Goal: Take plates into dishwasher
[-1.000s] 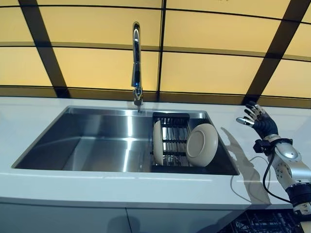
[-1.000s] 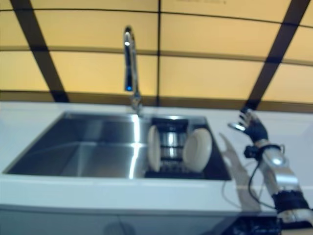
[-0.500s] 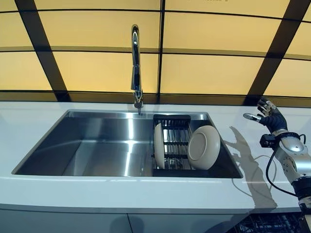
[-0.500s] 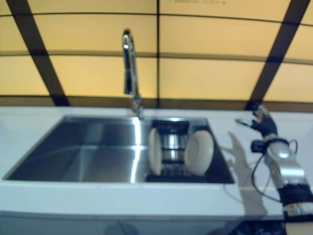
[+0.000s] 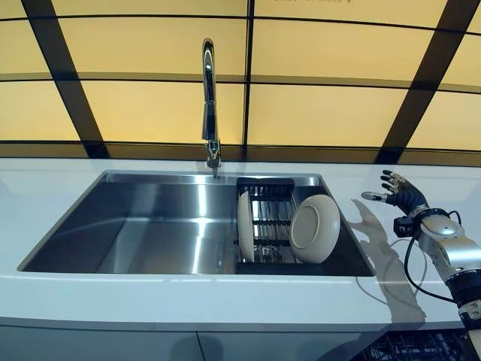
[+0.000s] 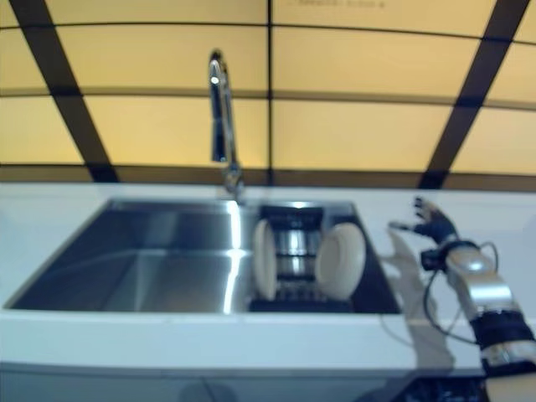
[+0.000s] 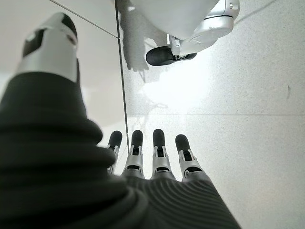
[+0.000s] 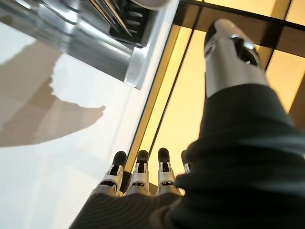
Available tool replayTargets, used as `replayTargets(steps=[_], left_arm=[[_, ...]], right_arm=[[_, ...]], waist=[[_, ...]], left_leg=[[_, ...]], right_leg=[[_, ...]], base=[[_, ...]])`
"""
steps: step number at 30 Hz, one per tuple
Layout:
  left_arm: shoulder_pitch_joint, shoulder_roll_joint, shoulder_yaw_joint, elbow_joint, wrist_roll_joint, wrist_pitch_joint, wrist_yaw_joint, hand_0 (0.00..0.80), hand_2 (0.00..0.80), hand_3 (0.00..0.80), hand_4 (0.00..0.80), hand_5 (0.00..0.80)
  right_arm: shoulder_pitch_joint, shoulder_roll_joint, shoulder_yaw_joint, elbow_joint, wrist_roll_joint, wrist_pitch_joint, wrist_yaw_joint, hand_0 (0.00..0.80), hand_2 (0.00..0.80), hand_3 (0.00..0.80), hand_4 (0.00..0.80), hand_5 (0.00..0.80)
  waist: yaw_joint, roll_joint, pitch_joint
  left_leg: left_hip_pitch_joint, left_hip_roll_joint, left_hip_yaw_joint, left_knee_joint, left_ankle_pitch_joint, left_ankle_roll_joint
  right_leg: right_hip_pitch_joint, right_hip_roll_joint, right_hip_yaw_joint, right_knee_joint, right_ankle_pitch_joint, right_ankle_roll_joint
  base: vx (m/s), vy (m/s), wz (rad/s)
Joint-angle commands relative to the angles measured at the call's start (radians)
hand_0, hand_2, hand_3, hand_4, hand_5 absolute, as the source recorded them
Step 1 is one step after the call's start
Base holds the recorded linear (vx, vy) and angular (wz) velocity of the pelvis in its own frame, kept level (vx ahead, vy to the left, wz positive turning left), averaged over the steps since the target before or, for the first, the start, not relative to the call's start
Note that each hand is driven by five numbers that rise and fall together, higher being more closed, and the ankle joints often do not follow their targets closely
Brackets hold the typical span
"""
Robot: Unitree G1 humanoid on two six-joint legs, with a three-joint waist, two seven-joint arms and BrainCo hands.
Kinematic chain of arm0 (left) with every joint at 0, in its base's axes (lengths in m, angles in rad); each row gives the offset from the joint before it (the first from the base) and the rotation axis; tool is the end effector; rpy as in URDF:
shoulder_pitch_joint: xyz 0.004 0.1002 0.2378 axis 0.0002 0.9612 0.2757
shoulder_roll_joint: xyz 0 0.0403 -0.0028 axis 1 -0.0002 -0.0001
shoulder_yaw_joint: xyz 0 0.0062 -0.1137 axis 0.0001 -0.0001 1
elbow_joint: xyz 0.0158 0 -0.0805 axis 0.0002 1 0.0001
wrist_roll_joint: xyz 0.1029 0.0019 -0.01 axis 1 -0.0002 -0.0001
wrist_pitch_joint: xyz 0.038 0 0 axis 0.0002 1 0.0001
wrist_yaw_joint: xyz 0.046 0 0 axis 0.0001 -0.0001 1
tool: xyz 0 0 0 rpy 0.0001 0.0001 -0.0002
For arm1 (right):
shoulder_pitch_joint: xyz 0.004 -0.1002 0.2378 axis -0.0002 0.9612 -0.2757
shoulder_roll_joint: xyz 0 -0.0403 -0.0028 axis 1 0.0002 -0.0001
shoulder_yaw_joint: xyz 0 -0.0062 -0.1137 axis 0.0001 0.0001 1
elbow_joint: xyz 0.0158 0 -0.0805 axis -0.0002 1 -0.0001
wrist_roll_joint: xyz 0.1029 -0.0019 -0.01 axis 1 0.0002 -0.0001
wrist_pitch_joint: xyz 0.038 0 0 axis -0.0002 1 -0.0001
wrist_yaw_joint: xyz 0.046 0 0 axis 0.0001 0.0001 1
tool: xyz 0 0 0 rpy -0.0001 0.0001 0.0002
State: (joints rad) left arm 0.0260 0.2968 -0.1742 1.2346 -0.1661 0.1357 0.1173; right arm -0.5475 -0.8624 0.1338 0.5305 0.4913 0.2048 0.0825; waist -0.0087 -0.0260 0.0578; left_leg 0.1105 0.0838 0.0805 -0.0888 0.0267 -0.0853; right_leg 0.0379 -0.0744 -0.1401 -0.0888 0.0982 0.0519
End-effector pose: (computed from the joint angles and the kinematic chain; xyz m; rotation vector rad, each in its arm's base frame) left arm 0.0552 0.2472 -0.1266 0.2945 1.3842 0.2529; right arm 0.2896 -0.3244 0.1448 -0.3281 0.1665 -0.1343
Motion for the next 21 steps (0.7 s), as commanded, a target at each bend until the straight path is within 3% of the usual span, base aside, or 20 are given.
replayTargets(steps=[1, 21], left_arm=[[-0.048, 0.040, -0.036, 0.041, 0.030, -0.002, 0.004, 0.000, 0.000, 0.000, 0.000, 0.000], [-0.047, 0.040, -0.032, 0.032, 0.034, 0.006, 0.008, 0.000, 0.000, 0.000, 0.000, 0.000]], right_arm=[[-0.121, -0.006, 0.033, 0.045, -0.015, 0.002, 0.029, 0.000, 0.000, 0.000, 0.000, 0.000], [-0.094, 0.032, 0.066, -0.002, -0.016, 0.098, 0.116, 0.000, 0.000, 0.000, 0.000, 0.000]], waist=[[0.020, -0.048, -0.012], [0.014, -0.056, -0.003]], left_leg=[[-0.007, -0.043, 0.030, 0.002, -0.009, 0.041], [-0.002, -0.046, 0.036, 0.002, -0.012, 0.044]], right_leg=[[0.030, -0.058, -0.011, 0.016, 0.004, 0.060], [0.032, -0.058, 0.007, 0.015, 0.003, 0.059]], base=[[0.000, 0.000, 0.00], [0.002, 0.002, -0.01]])
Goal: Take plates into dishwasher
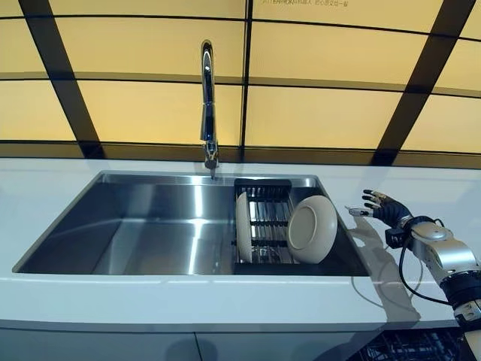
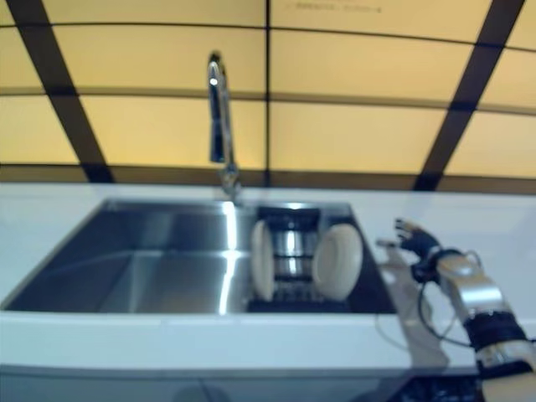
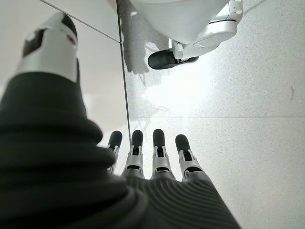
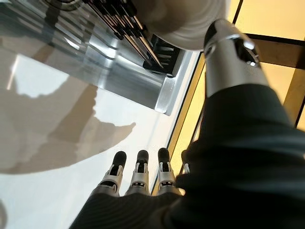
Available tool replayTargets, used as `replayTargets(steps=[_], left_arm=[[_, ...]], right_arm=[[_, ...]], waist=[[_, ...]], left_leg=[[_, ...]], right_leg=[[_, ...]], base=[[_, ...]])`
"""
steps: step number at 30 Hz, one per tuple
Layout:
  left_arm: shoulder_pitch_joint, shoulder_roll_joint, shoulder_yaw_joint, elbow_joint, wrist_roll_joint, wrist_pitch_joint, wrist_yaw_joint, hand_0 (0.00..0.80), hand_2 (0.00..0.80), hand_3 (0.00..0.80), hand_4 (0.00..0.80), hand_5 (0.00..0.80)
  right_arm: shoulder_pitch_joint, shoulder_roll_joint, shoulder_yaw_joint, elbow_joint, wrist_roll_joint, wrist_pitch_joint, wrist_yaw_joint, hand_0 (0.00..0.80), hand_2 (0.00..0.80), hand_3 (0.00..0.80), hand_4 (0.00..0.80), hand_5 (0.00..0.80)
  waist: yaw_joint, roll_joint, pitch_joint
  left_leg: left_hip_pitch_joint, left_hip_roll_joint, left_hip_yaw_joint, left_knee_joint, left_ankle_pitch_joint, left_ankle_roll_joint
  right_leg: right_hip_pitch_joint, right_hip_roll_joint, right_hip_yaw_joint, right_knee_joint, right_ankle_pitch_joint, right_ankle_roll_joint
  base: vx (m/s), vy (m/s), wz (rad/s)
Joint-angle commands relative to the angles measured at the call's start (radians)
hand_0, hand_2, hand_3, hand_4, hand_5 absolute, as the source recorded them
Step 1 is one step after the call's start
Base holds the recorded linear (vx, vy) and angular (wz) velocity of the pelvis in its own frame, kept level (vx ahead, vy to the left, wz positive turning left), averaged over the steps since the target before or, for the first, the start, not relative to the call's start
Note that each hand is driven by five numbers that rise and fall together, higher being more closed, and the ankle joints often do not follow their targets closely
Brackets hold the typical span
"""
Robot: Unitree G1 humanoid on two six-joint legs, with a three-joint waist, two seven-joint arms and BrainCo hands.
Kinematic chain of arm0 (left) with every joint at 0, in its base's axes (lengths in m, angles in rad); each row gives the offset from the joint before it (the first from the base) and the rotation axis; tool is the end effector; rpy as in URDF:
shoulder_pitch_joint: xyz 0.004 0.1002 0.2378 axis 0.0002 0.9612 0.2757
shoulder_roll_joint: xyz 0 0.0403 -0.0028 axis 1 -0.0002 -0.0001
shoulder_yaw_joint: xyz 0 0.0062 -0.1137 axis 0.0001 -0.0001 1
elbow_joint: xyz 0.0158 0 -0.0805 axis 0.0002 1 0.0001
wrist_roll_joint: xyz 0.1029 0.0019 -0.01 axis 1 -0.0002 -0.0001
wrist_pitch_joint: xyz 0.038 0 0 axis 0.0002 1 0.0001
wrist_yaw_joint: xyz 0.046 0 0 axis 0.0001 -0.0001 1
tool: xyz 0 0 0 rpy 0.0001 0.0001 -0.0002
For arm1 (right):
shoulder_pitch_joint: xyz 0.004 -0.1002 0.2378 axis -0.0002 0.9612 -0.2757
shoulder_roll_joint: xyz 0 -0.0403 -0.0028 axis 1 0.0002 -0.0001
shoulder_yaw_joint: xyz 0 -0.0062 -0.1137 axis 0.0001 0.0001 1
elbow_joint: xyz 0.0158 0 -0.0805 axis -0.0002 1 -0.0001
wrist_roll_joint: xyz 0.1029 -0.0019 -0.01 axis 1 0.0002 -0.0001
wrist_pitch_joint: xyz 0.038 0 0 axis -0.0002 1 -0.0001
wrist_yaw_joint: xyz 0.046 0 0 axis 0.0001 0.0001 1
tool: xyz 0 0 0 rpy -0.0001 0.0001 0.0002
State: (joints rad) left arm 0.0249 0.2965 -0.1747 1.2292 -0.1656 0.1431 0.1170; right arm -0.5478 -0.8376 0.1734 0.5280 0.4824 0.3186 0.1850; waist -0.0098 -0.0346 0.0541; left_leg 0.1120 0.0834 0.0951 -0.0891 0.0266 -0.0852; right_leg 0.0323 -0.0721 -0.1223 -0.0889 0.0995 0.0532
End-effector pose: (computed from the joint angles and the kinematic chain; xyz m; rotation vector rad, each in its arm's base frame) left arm 0.0562 0.2469 -0.1265 0.2943 1.3854 0.2510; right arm 0.2912 -0.3159 0.1307 -0.3078 0.3191 -0.0142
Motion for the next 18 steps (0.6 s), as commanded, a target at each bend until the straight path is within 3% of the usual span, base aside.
replayTargets(steps=[1, 18], left_arm=[[-0.046, 0.040, -0.032, 0.038, 0.033, -0.002, 0.008, 0.000, 0.000, 0.000, 0.000, 0.000], [-0.051, 0.035, -0.036, 0.038, 0.027, 0.001, 0.010, 0.000, 0.000, 0.000, 0.000, 0.000]], right_arm=[[-0.093, 0.008, 0.026, 0.000, -0.007, -0.015, 0.014, 0.000, 0.000, 0.000, 0.000, 0.000], [-0.109, 0.022, 0.048, -0.069, 0.010, -0.002, 0.027, 0.000, 0.000, 0.000, 0.000, 0.000]], waist=[[0.015, -0.047, 0.001], [0.013, -0.053, -0.002]], left_leg=[[-0.003, -0.046, 0.021, 0.002, -0.012, 0.044], [-0.001, -0.045, 0.022, 0.002, -0.011, 0.041]], right_leg=[[0.038, -0.061, -0.011, 0.015, 0.002, 0.058], [0.043, -0.061, -0.009, 0.013, 0.001, 0.060]], base=[[0.000, 0.000, 0.00], [0.000, 0.000, 0.00]])
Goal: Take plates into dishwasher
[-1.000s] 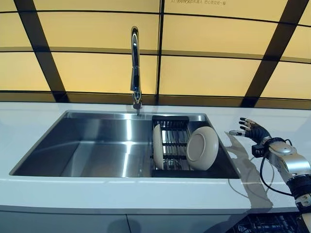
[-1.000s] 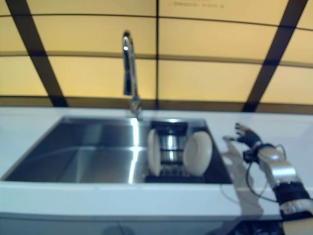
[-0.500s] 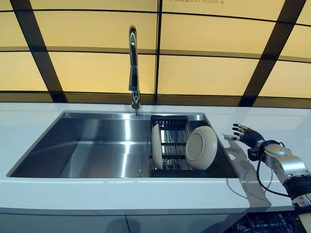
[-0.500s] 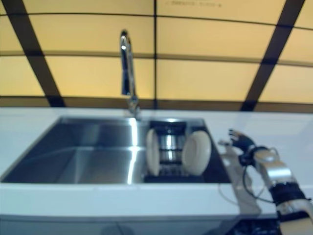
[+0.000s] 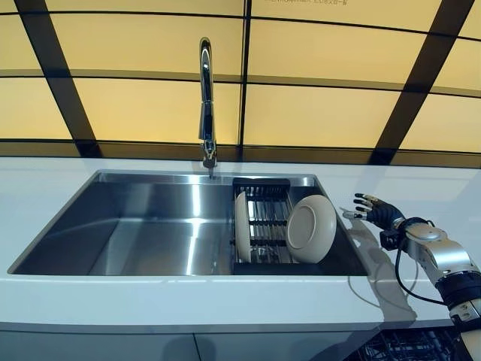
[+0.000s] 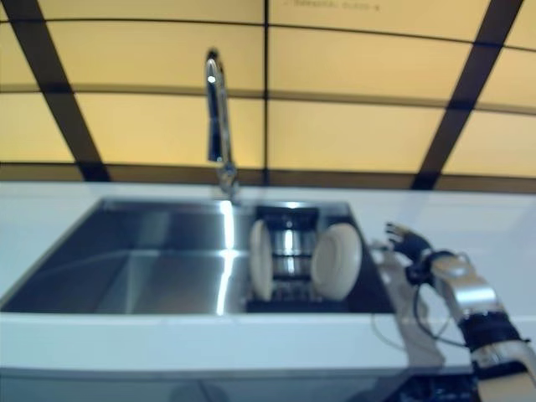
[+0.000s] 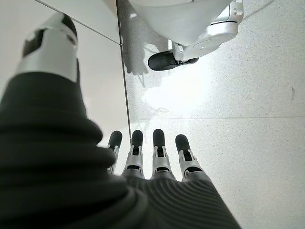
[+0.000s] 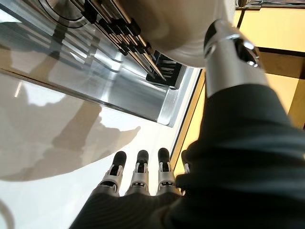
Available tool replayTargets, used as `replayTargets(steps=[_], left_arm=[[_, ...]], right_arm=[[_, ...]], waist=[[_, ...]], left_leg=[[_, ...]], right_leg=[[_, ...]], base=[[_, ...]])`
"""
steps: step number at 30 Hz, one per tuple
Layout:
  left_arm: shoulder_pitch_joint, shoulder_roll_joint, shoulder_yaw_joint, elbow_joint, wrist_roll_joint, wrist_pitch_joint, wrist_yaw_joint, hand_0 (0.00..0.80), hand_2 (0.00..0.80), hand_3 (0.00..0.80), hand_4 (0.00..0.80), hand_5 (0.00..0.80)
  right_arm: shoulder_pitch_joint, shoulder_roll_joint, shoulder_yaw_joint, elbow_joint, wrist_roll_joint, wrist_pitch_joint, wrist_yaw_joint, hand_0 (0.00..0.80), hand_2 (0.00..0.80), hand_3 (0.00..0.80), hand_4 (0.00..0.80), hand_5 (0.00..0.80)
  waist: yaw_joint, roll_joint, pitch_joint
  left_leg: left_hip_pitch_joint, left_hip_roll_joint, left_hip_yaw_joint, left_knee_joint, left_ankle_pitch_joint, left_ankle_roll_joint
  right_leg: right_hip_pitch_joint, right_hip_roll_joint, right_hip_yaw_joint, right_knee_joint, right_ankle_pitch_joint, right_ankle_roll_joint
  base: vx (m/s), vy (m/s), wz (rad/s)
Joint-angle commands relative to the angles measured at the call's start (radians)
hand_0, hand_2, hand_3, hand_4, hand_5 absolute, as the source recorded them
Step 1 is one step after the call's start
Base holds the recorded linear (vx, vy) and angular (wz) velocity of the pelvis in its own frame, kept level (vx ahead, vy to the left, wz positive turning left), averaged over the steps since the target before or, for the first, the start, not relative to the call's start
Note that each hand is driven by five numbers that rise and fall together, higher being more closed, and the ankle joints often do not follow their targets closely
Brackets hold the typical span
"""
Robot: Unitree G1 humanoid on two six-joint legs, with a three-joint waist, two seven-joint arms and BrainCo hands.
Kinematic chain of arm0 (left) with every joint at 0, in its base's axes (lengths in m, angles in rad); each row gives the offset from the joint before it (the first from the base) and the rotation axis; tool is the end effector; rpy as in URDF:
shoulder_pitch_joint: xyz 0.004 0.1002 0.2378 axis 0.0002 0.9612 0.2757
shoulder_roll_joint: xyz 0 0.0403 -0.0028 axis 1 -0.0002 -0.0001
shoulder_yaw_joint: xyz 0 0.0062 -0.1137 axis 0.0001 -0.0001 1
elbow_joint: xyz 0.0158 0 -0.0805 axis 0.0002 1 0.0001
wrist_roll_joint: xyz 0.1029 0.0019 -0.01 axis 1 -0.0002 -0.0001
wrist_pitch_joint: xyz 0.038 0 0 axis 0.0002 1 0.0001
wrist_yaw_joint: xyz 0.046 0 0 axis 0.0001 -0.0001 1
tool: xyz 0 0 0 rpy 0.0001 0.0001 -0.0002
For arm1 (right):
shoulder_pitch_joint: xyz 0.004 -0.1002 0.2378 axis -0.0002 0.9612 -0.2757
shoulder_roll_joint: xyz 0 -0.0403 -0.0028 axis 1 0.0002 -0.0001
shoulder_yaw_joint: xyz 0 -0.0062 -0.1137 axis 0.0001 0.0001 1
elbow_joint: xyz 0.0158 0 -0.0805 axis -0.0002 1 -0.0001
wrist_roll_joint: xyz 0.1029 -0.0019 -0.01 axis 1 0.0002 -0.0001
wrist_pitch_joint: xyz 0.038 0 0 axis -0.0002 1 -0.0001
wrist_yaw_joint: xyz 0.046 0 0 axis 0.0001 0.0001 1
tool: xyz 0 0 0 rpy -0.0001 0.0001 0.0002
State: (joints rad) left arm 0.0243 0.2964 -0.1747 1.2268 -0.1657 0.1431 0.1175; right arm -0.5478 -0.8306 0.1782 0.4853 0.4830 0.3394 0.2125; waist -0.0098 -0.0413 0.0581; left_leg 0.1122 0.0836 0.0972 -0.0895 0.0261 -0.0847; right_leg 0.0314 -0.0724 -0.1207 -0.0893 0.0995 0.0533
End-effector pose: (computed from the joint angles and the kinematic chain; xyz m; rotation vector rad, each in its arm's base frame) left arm 0.0569 0.2467 -0.1264 0.2943 1.3825 0.2508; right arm 0.2928 -0.3083 0.1332 -0.3064 0.3142 0.0427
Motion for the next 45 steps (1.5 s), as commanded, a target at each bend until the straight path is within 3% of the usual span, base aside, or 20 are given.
replayTargets(steps=[1, 32, 45], left_arm=[[-0.050, 0.036, -0.037, 0.040, 0.026, 0.001, 0.010, 0.000, 0.000, 0.000, 0.000, 0.000], [-0.053, 0.029, -0.045, 0.039, 0.018, 0.000, 0.018, 0.000, 0.000, 0.000, 0.000, 0.000], [-0.050, 0.036, -0.046, 0.035, 0.019, -0.002, 0.014, 0.000, 0.000, 0.000, 0.000, 0.000]], right_arm=[[-0.110, 0.014, 0.044, -0.028, 0.010, -0.021, 0.001, 0.000, 0.000, 0.000, 0.000, 0.000], [-0.134, 0.090, 0.119, 0.005, -0.027, 0.050, 0.056, 0.000, 0.000, 0.000, 0.000, 0.000], [-0.139, 0.061, 0.109, 0.024, -0.049, 0.048, 0.029, 0.000, 0.000, 0.000, 0.000, 0.000]], waist=[[0.014, -0.046, -0.007], [0.032, -0.044, 0.000], [0.030, -0.044, 0.001]], left_leg=[[-0.001, -0.045, 0.020, 0.002, -0.011, 0.040], [-0.006, -0.052, 0.009, 0.002, -0.008, 0.041], [-0.005, -0.049, 0.014, 0.002, -0.007, 0.040]], right_leg=[[0.044, -0.060, -0.011, 0.014, 0.001, 0.059], [0.046, -0.065, -0.022, 0.011, 0.002, 0.057], [0.045, -0.065, -0.021, 0.011, 0.004, 0.059]], base=[[0.000, 0.000, 0.00], [0.000, 0.000, 0.00], [0.000, 0.000, 0.00]])
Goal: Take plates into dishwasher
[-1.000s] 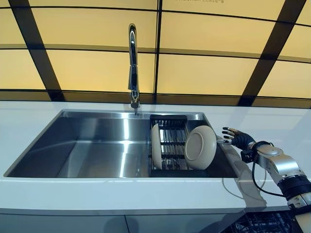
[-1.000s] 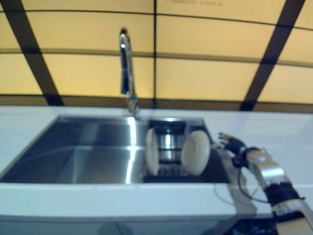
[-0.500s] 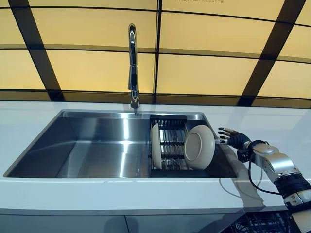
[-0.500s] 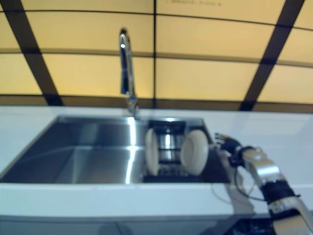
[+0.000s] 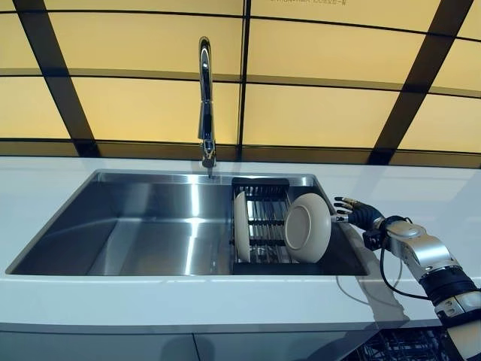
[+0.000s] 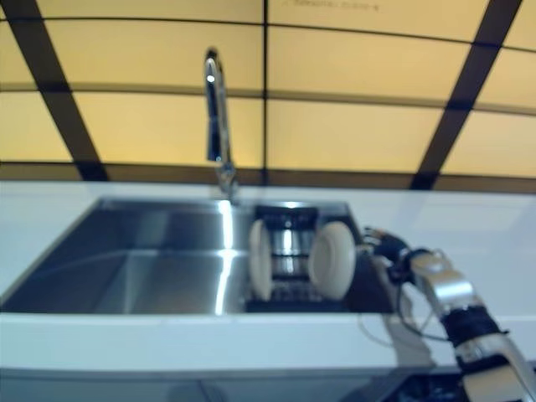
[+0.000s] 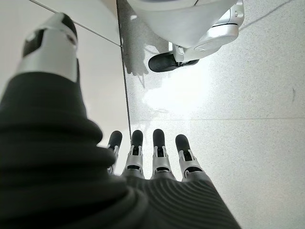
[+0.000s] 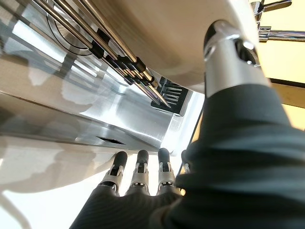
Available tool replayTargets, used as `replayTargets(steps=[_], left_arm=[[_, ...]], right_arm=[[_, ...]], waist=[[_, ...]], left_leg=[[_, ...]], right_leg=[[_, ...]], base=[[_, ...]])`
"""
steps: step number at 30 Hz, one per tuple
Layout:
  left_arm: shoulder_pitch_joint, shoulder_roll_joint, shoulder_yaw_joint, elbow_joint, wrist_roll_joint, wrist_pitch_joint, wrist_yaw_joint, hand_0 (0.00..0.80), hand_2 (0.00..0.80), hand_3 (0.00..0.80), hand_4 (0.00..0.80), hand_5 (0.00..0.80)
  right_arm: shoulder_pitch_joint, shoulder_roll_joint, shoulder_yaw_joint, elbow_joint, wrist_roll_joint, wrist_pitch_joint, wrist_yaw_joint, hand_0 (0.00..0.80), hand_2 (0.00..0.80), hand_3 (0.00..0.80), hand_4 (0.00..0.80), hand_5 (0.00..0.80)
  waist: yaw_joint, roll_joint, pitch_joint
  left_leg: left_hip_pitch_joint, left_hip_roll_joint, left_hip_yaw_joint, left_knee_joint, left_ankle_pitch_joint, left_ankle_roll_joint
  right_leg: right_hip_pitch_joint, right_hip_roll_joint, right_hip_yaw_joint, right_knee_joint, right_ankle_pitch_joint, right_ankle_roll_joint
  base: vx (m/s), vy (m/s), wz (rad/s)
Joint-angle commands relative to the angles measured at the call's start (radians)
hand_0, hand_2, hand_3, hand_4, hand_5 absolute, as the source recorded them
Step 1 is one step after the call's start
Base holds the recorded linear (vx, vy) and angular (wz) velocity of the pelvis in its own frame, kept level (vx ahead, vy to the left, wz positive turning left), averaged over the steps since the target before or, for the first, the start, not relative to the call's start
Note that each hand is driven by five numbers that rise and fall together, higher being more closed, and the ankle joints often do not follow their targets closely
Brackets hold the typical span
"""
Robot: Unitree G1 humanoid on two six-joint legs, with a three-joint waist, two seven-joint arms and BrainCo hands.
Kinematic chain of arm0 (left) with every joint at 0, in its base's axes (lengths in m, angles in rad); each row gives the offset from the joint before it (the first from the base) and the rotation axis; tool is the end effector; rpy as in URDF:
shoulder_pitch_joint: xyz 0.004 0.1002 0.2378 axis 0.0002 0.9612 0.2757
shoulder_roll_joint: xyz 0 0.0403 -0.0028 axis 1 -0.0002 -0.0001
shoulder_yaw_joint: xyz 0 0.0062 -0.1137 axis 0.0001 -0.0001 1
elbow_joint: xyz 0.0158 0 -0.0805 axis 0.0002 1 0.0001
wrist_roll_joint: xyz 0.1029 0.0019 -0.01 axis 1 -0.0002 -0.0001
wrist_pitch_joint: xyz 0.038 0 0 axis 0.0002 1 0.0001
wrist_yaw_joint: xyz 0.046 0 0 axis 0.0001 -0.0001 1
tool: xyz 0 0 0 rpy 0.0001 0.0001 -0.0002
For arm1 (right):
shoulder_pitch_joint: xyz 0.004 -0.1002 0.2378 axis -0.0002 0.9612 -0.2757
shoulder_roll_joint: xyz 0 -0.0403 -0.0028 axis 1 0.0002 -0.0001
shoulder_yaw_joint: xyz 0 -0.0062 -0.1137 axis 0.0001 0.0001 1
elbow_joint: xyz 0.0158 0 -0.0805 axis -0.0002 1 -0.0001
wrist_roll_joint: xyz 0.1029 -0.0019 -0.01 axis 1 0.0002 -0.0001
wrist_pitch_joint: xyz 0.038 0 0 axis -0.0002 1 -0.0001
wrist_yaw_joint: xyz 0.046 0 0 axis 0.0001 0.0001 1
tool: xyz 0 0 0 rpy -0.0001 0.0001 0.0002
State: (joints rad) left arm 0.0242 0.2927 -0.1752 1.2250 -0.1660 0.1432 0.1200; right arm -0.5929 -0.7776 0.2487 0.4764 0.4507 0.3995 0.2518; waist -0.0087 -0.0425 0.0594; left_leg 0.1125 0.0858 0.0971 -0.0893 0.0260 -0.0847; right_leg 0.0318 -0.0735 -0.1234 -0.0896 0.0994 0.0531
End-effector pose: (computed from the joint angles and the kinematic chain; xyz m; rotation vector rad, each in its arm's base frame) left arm 0.0573 0.2453 -0.1267 0.2928 1.3808 0.2497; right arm 0.3033 -0.2844 0.1267 -0.3248 0.3756 0.1499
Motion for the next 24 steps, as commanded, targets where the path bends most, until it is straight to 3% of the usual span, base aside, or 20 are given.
replayTargets(steps=[1, 24], left_arm=[[-0.050, 0.039, -0.045, 0.036, 0.020, -0.003, 0.011, 0.000, 0.000, 0.000, 0.000, 0.000], [-0.044, 0.054, -0.042, 0.036, 0.007, -0.011, 0.004, 0.000, 0.000, 0.000, 0.000, 0.000]], right_arm=[[-0.094, 0.004, 0.037, 0.035, -0.019, -0.013, -0.009, 0.000, 0.000, 0.000, 0.000, 0.000], [-0.137, -0.156, 0.017, 0.176, -0.111, -0.005, 0.034, 0.000, 0.000, 0.000, 0.000, 0.000]], waist=[[0.028, -0.043, -0.001], [0.013, -0.048, -0.003]], left_leg=[[-0.005, -0.051, 0.015, 0.002, -0.006, 0.040], [0.002, -0.042, 0.034, 0.002, -0.010, 0.040]], right_leg=[[0.045, -0.064, -0.018, 0.011, 0.004, 0.059], [0.037, -0.058, 0.004, 0.015, 0.005, 0.060]], base=[[0.000, 0.000, 0.00], [0.000, 0.000, 0.00]])
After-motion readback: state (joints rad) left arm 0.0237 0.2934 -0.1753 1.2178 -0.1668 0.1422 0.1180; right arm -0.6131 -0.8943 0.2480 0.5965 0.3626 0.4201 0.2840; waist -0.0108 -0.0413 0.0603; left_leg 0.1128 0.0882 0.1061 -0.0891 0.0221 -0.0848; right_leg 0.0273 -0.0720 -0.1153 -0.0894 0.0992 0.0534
